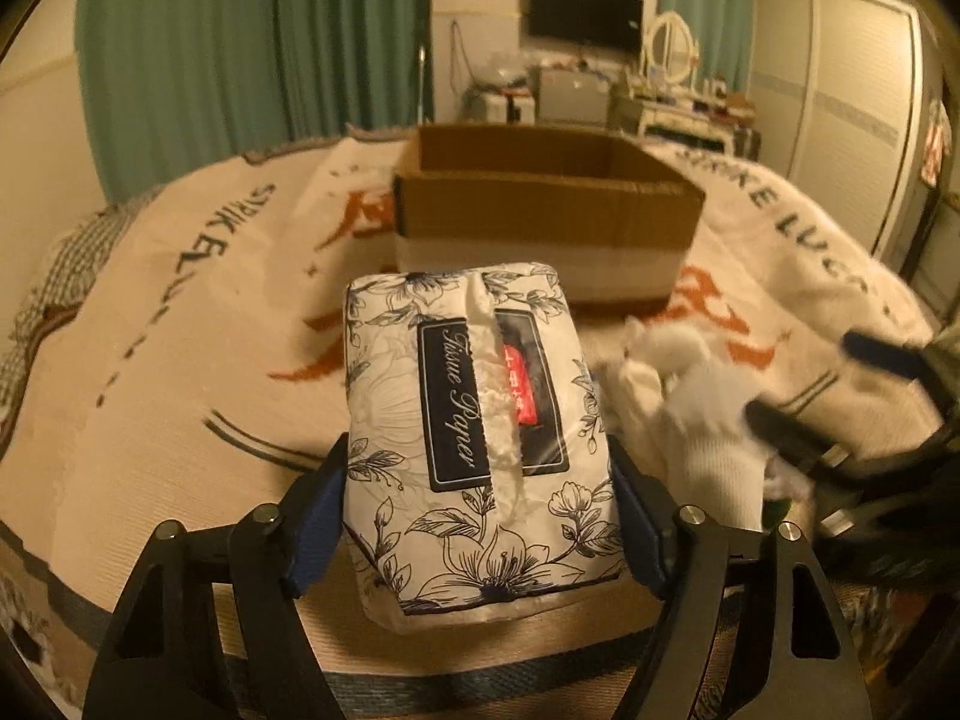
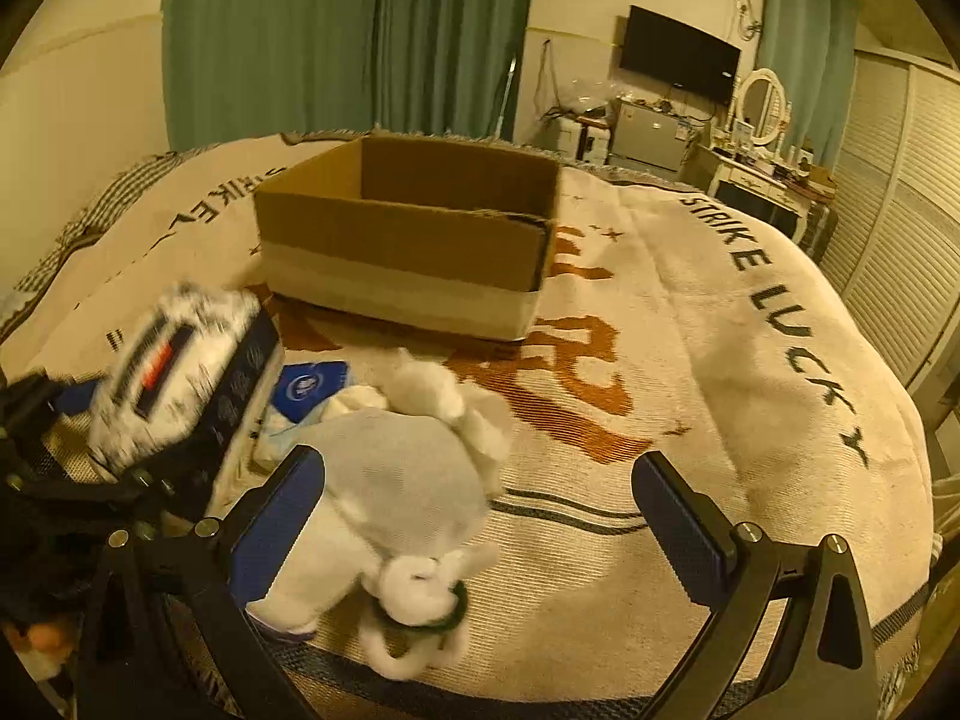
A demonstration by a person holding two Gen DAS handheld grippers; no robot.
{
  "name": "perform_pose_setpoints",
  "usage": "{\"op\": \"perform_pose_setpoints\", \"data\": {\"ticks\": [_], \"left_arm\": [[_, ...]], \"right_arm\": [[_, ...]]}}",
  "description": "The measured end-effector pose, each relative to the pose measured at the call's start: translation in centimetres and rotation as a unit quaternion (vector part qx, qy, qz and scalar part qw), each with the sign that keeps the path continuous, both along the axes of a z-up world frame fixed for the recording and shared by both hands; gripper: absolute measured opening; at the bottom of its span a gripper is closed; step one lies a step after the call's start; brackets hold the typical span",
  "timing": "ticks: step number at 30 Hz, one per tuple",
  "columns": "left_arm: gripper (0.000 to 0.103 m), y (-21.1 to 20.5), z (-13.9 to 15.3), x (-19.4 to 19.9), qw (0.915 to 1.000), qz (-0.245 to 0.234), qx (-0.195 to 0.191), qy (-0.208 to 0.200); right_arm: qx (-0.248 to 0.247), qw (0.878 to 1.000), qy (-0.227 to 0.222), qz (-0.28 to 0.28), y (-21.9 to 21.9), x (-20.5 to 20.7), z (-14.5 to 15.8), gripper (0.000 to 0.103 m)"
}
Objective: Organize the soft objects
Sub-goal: 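Grasp the floral tissue pack with the left gripper while the right grasps the white mesh glove, then carry the tissue pack and the glove with both grippers over the cardboard box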
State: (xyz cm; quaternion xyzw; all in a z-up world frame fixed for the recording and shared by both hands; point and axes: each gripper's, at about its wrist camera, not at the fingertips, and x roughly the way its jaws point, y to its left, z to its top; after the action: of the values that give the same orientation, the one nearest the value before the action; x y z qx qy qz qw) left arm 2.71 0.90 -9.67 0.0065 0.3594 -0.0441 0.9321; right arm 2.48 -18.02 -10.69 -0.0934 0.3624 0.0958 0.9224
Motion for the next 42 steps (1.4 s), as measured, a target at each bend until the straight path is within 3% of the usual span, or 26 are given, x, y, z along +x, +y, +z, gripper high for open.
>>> {"op": "perform_pose_setpoints", "data": {"ticks": [10,13,18,23,31,38,42], "left_arm": [[0.076,2.0,-0.5,0.8,0.9999,0.009,-0.004,0.006],[0.076,2.2,-0.7,0.7,0.9999,0.01,-0.008,0.011],[0.076,2.1,-0.2,0.2,0.9999,0.008,-0.005,0.005],[0.076,1.7,1.9,-0.5,0.9998,0.004,-0.003,-0.018],[0.076,0.8,6.6,0.7,0.9981,0.001,-0.002,-0.061],[0.076,-0.6,9.8,5.7,0.9959,-0.016,0.001,-0.089],[0.076,-0.8,10.7,10.5,0.9958,-0.014,0.009,-0.09]], "right_arm": [[0.001,0.998,0.062,0.029,3.0,2.7,-3.1,0.101],[0.01,0.997,0.075,0.023,2.7,3.1,-3.5,0.083],[0.026,0.996,0.079,0.021,2.1,2.7,-2.7,0.07],[0.053,0.997,0.042,0.028,1.2,1.5,0.6,0.065],[0.091,0.994,-0.04,0.044,-0.2,2.7,9.2,0.065],[0.082,0.991,-0.093,0.05,-0.2,7.3,14.1,0.065],[0.075,0.991,-0.097,0.06,0.1,11.3,14.9,0.065]]}}
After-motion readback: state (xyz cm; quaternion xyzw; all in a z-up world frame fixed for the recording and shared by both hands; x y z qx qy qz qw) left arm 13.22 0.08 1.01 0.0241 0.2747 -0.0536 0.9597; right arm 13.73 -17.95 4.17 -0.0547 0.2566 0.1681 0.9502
